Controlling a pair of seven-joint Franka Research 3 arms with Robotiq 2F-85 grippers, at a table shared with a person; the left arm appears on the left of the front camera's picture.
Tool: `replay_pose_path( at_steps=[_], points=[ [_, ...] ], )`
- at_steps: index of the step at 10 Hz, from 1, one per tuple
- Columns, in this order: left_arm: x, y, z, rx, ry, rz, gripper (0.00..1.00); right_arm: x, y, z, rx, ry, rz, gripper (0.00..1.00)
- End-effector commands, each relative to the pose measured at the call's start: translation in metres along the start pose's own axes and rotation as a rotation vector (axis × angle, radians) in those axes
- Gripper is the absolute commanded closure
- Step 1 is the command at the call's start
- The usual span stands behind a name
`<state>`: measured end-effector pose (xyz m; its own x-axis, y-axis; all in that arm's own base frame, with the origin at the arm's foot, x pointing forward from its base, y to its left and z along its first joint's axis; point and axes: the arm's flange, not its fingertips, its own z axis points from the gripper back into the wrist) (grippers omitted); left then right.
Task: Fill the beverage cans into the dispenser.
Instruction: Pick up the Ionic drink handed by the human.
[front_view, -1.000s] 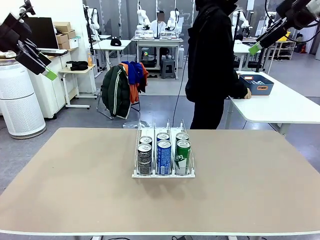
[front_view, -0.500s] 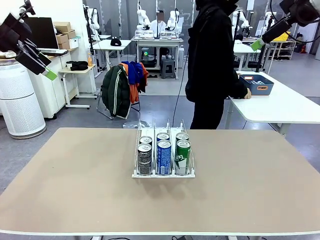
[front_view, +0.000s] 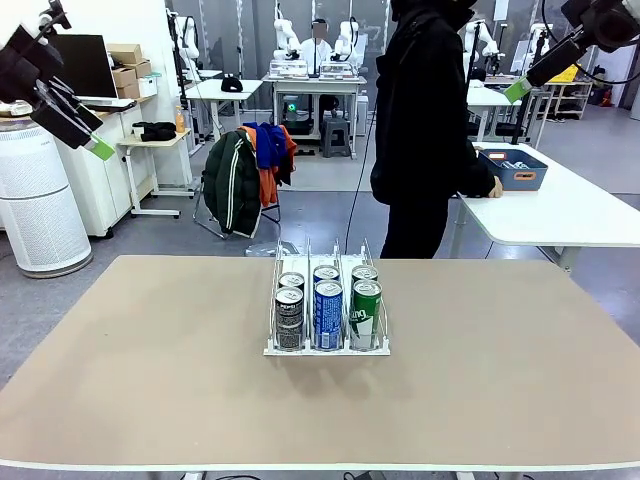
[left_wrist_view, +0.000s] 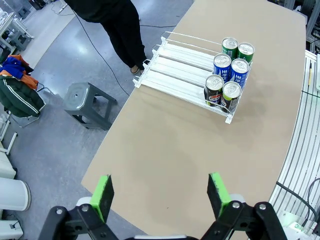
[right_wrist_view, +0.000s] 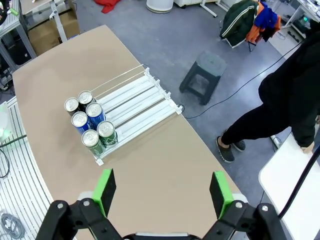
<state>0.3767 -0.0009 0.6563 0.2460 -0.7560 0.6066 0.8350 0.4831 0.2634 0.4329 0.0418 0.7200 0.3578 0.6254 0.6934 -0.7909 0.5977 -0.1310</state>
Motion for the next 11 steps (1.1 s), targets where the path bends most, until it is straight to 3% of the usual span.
replay_pose_path(
  at_steps=[1, 3, 6, 8, 11],
  points=[
    [0.018, 0.007, 0.017, -0.028, 0.015, -0.039, 0.0, 0.001, 0.0, 0.0, 0.003, -0.013, -0.008, 0.0],
    [0.041, 0.019, 0.034, -0.063, 0.016, 0.046, 0.0, 0.001, 0.0, 0.0, 0.003, -0.013, -0.008, 0.0],
    [0.051, 0.026, 0.05, -0.053, -0.058, 0.194, 0.0, 0.001, 0.0, 0.0, 0.003, -0.013, -0.008, 0.0],
    [0.05, 0.021, 0.05, -0.093, -0.06, 0.182, 0.0, 0.001, 0.0, 0.0, 0.003, -0.013, -0.008, 0.0],
    [0.054, 0.026, 0.053, -0.048, -0.047, 0.163, 0.0, 0.001, 0.0, 0.0, 0.003, -0.013, -0.008, 0.0]
  ],
)
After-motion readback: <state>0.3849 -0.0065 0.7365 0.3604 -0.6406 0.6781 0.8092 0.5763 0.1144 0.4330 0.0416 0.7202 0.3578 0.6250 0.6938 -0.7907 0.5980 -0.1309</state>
